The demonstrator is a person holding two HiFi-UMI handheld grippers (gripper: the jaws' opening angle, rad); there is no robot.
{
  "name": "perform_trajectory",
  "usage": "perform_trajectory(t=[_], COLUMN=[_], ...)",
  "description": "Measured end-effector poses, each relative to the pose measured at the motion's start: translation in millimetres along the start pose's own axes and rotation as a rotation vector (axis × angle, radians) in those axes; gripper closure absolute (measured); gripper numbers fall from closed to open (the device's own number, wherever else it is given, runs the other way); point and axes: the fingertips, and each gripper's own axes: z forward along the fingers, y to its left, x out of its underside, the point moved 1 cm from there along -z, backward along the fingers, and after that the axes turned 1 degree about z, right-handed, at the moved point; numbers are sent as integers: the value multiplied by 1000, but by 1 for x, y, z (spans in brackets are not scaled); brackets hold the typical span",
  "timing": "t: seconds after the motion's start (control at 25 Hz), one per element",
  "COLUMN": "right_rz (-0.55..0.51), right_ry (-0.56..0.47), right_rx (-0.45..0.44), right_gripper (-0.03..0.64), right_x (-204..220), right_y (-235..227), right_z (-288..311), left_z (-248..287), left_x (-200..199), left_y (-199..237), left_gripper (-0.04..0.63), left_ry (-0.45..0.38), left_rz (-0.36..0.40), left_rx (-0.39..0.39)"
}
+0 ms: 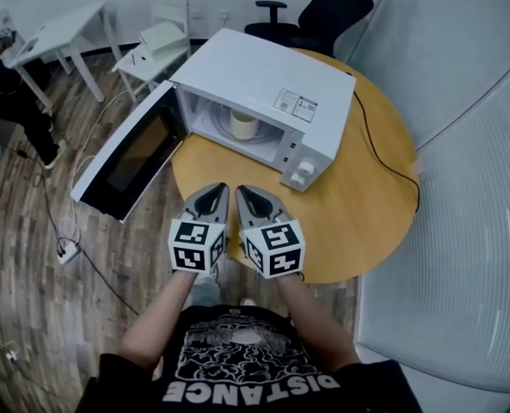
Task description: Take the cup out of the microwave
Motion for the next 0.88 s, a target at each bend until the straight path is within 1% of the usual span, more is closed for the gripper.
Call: perform_trajectory(t=[0.24, 0.56, 0.88], right_rz=[21, 21, 23], right_ry=[-6, -16, -17], right_rx=[75, 165, 222], right_gripper=[601, 601, 601], right_x=[-14, -29, -34], right_y=[-13, -27, -41], right_z=[29, 53, 73], left_z=[32, 68, 99], left_x=[-15, -25, -31], left_y=[23, 38, 53], left_gripper=[584, 583, 581], left_ry=[7, -1, -18], left_rz=[42, 77, 94], left_rx=[78, 172, 226])
